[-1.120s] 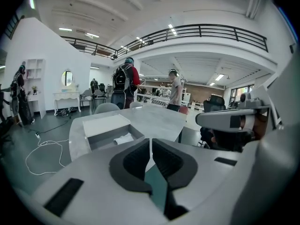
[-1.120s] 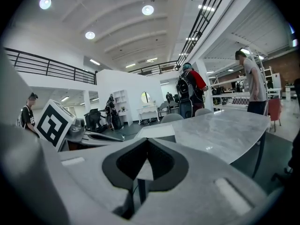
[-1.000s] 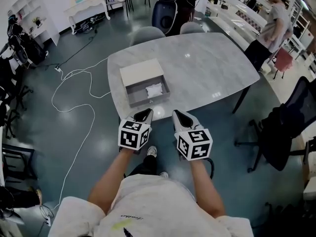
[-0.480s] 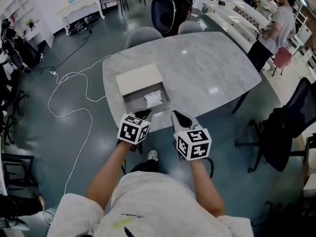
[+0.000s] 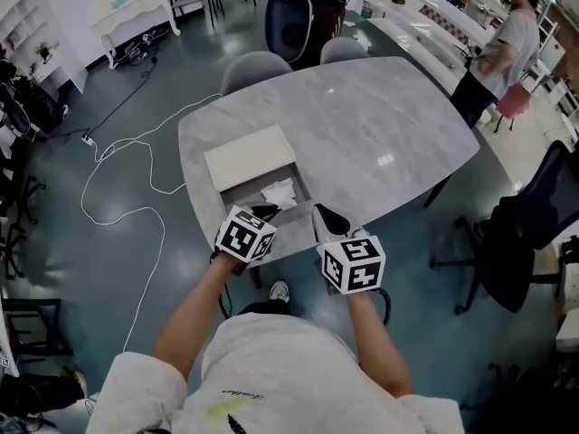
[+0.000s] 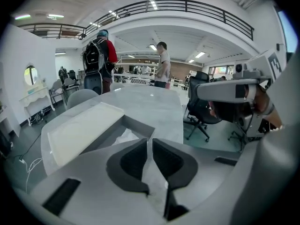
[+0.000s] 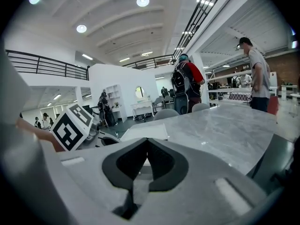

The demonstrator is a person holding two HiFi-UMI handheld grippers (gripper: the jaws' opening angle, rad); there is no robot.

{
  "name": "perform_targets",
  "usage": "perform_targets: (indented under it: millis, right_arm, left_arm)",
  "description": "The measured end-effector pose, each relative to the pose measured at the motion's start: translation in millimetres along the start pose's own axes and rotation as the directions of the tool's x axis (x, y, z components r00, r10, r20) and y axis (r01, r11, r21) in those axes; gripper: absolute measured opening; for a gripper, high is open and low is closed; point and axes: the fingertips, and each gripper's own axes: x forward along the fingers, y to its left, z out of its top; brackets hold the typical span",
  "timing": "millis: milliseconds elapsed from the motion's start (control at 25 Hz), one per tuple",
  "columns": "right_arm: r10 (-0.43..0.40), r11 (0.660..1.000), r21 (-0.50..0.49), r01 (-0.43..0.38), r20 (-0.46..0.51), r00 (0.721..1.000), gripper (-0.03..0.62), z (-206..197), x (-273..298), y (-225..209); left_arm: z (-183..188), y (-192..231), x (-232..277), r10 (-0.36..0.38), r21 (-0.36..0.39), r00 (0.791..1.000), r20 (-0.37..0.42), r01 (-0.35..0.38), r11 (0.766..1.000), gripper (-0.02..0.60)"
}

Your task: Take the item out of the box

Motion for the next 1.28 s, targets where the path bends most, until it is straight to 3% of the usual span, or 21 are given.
perform_targets:
  millis: [440,1280]
  right_arm:
    - [-0.039,0.999,0.038,0.039,-0.019,0.999,0.005,1.5,28.9,-18.5]
    - [-0.125,0.985,0.117,0.129,-0.038,0.991,0.005,-5.9,45.6,-54.7]
  left_arm:
    - [-3.2,19.0,35.7,-0.093,0.117,0.988,-0.124,0.107,0.987,0.025]
    - [-16.1,30.8,83.1,-0.152,0.213,0.949,-0.278,0.215,0.953,0.090]
